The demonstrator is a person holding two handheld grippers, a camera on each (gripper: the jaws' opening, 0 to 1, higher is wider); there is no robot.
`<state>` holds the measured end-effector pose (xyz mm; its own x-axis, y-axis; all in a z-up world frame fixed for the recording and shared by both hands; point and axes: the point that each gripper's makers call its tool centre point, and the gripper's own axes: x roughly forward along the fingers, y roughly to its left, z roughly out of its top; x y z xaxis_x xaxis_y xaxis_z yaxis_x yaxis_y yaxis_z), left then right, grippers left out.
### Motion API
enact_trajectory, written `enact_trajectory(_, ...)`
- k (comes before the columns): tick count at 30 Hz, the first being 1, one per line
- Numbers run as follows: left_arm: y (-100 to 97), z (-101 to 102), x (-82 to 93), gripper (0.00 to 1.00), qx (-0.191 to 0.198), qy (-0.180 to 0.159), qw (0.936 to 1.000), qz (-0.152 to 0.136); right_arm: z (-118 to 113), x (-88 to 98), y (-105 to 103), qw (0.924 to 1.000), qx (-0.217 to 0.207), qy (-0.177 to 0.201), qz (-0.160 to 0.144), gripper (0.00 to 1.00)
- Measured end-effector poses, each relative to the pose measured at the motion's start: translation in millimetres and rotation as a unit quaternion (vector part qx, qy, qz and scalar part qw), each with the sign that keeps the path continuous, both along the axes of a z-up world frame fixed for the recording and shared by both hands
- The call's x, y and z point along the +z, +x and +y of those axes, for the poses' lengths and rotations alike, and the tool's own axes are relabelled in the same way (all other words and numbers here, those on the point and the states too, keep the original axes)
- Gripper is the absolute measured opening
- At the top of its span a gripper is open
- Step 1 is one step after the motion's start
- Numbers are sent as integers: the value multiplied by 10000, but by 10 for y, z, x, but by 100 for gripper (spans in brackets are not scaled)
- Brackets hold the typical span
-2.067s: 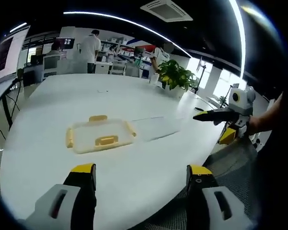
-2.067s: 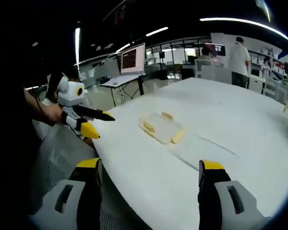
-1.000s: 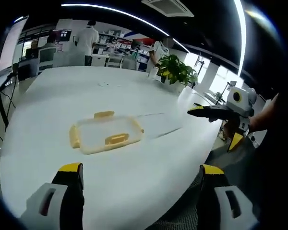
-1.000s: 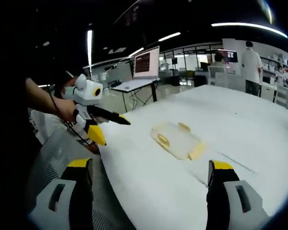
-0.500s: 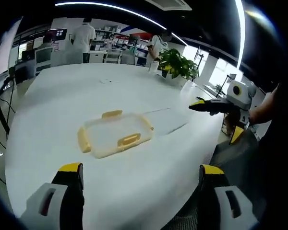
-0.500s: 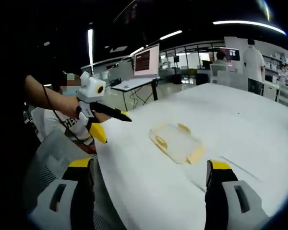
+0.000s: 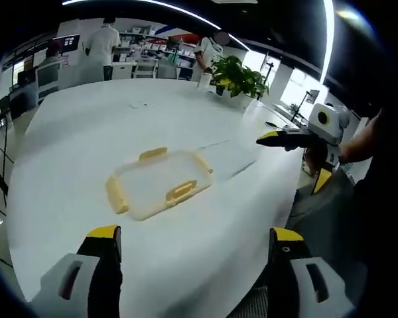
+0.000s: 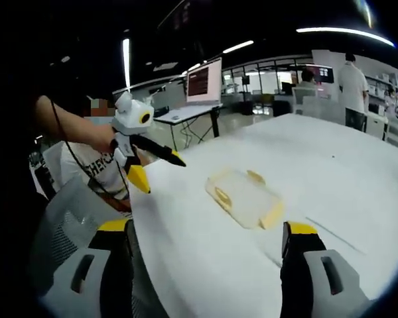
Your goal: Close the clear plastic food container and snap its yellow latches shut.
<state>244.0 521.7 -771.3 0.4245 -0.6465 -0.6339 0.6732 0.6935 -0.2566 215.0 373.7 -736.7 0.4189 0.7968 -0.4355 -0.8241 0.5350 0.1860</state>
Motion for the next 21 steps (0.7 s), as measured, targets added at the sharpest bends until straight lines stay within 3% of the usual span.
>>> enact_trajectory(6,74,-9,-13,89,-41,-28,9999,97,23,43,87,9999,-65,90,7,90)
enact_trajectory(12,107,-14,-70,84,-347,118,9990,273,55,62,154,9999,-85,110,36,85)
enact_trajectory(16,180,3,-39,85,-425,173,9987,222,44,114,249,9994,-264,199,71,79)
enact_trajectory(21,313,50,7,85,-375,112,9991,169,45,97,319,9993,-306,207,107,78)
